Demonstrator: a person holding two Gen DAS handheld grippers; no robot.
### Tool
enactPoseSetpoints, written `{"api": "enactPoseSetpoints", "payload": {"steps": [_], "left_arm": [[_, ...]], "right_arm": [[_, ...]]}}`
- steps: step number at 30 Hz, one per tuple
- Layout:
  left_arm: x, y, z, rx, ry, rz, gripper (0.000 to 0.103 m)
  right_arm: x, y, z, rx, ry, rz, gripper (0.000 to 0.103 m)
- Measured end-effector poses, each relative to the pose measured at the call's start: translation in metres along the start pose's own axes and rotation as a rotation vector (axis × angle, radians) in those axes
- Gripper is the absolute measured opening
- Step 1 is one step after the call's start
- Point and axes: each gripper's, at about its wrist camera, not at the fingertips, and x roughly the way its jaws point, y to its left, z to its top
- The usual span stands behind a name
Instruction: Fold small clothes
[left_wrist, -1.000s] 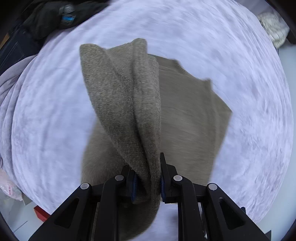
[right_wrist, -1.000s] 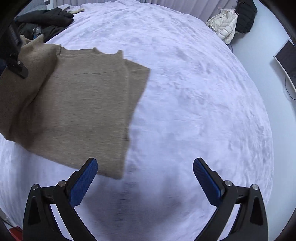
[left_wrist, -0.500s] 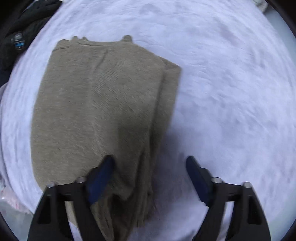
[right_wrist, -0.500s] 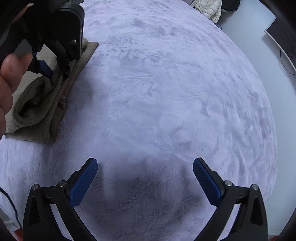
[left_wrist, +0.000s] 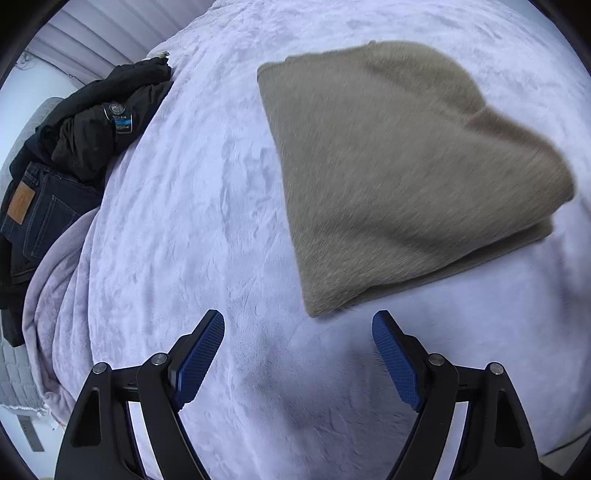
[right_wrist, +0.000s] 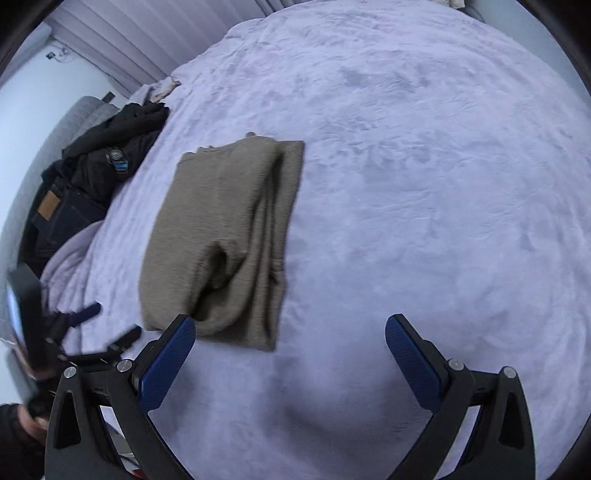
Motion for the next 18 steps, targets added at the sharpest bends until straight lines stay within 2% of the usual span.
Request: {"api": "enactPoseSetpoints", "payload": {"steps": [3,8,9,10,11,12,13,15,18], "left_arm": [[0.015,0.001,0.000,0.001,-0.054,-0.014,0.083],[0.038,0.005,0.008,-0.027,-0.075,-0.074,0.083],[0.041,0.011,0.009,-0.054,-0.066,-0.102,0.083],[0.044,0.021,0.009,-0.109,-0.055,-0.154,0.073],[0.045,0.032,0.007,-0.168,-0.042,-0.218,0.062],[0.045,0.042,0.005,-0.221,-0.023,-0.292,0.044],[0.045,0.052,0.001,-0.274,-0.011,-0.366,0.039],[0.045,0.059,-0.007,-0.309,-0.015,-0.381,0.039],[0.057,0.063,-0.021,-0.353,0.025,-0.420,0.039]], "right_arm": [[0.013,0.033,0.005,-0.057,0.002,0.056,0.102],[0.050,0.065,0.010,-0.129,0.059,0.084,0.102],[0.057,0.066,0.011,-0.130,0.074,0.082,0.096],[0.067,0.067,0.013,-0.127,0.102,0.090,0.090],[0.074,0.068,0.014,-0.124,0.135,0.116,0.068],[0.081,0.068,0.016,-0.125,0.163,0.133,0.038],[0.083,0.069,0.017,-0.146,0.190,0.146,0.023],[0.079,0.076,0.017,-0.191,0.176,0.153,0.013],[0.073,0.081,0.010,-0.241,0.180,0.153,0.010]]}}
